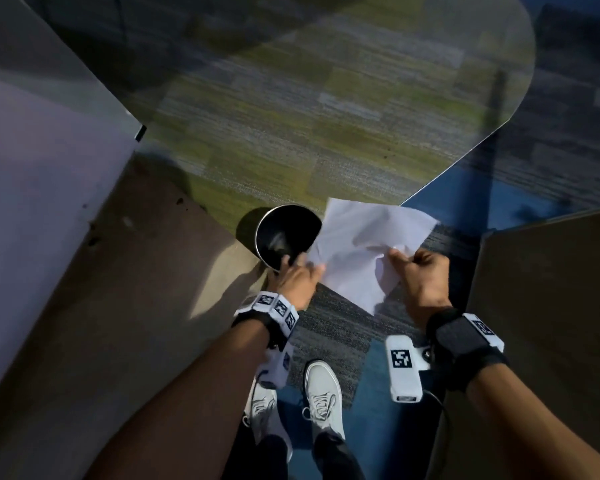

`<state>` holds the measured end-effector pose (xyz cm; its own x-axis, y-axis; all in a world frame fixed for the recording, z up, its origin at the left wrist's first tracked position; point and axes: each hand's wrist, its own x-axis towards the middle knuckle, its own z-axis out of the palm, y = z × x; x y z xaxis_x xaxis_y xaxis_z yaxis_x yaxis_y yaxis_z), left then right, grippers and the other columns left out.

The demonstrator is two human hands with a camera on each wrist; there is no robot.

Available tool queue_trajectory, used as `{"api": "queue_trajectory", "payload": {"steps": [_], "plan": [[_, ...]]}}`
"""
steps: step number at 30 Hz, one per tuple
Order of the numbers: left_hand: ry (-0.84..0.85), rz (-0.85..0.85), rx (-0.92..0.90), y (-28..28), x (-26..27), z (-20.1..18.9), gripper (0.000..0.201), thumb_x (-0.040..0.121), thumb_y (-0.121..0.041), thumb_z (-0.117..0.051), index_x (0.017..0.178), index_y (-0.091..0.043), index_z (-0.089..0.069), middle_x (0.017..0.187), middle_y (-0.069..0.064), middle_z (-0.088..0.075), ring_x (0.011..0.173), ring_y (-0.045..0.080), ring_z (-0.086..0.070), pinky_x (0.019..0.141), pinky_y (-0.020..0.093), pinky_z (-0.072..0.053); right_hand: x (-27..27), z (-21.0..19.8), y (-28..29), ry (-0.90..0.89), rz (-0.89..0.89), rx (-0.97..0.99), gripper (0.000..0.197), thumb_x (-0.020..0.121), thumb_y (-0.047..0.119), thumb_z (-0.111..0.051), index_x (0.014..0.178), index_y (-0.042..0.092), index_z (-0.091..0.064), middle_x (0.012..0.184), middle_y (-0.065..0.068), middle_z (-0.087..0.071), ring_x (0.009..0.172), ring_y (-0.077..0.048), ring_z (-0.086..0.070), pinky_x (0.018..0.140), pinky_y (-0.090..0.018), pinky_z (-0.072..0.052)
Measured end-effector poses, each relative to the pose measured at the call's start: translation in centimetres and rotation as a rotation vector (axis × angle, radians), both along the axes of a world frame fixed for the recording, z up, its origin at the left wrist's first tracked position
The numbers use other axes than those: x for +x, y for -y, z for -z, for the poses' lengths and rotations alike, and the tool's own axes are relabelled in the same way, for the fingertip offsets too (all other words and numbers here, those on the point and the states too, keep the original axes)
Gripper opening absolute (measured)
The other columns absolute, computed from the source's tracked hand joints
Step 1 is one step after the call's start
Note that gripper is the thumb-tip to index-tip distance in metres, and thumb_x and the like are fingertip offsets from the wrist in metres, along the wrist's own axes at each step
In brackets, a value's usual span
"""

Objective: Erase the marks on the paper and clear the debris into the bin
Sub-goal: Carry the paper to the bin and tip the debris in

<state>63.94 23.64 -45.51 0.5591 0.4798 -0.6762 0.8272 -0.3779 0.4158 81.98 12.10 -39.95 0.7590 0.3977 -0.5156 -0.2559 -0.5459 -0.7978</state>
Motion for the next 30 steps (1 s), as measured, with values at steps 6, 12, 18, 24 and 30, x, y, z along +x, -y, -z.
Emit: {"api": "queue_trajectory", "payload": {"steps": [6,12,18,24,30], "plan": [[-0.020,-0.521,-0.075,-0.9,-0.3,-2.9,0.067,0.106,-0.048,-0.040,0.156,-0.004,-0.034,0.159,0.019,-0.038,0.143,0.037,-0.040,0.115,0.045,-0.037,-0.6,-1.1,-0.4,-0.050,0.066,-0.020,0.025,0.082,0.024,-0.078,0.081,0.001,-0.069,0.084,-0.015,-0.073,0.068,-0.020,-0.064,0.067,-0.043,-0.057],[0.310,-1.281,-0.529,-0.3,0.1,-2.3,0.108,0.040,-0.046,-0.099,0.133,-0.009,-0.060,0.119,0.005,-0.069,0.106,0.027,-0.070,0.094,0.046,-0.059,-3.3,-4.9,1.3,-0.240,0.146,0.060,0.020,0.085,0.014,-0.075,0.094,0.002,-0.062,0.075,-0.010,-0.067,0.064,-0.017,-0.065,0.050,-0.025,-0.052],[0.530,-0.902,0.019,0.5,3.1,-19.3,0.069,0.089,-0.007,-0.075,0.151,-0.014,-0.045,0.145,0.008,-0.058,0.132,0.026,-0.055,0.108,0.034,-0.046,-1.9,-10.4,4.2,-0.355,0.213,-0.024,0.029,0.075,0.020,-0.084,0.070,0.002,-0.061,0.058,-0.008,-0.059,0.056,-0.020,-0.056,0.051,-0.026,-0.045],[0.805,-0.847,-0.006,0.2,0.8,-33.1,0.049,0.093,-0.001,-0.070,0.139,-0.013,-0.056,0.130,0.004,-0.068,0.118,0.020,-0.065,0.105,0.044,-0.053,1.6,-20.6,2.8,-0.186,0.039,0.103,0.061,0.063,0.054,-0.085,0.105,0.012,-0.070,0.105,-0.006,-0.071,0.094,-0.023,-0.066,0.077,-0.037,-0.055],[1.004,-0.947,0.032,0.4,-6.8,-44.8,0.028,0.095,-0.003,-0.070,0.122,-0.008,-0.065,0.102,-0.008,-0.074,0.085,-0.003,-0.072,0.074,0.017,-0.056,-1.4,-34.8,-2.2,-0.241,-0.466,0.353,0.035,0.082,0.028,-0.076,0.110,0.011,-0.067,0.097,-0.003,-0.073,0.086,-0.017,-0.068,0.083,-0.033,-0.049]]}}
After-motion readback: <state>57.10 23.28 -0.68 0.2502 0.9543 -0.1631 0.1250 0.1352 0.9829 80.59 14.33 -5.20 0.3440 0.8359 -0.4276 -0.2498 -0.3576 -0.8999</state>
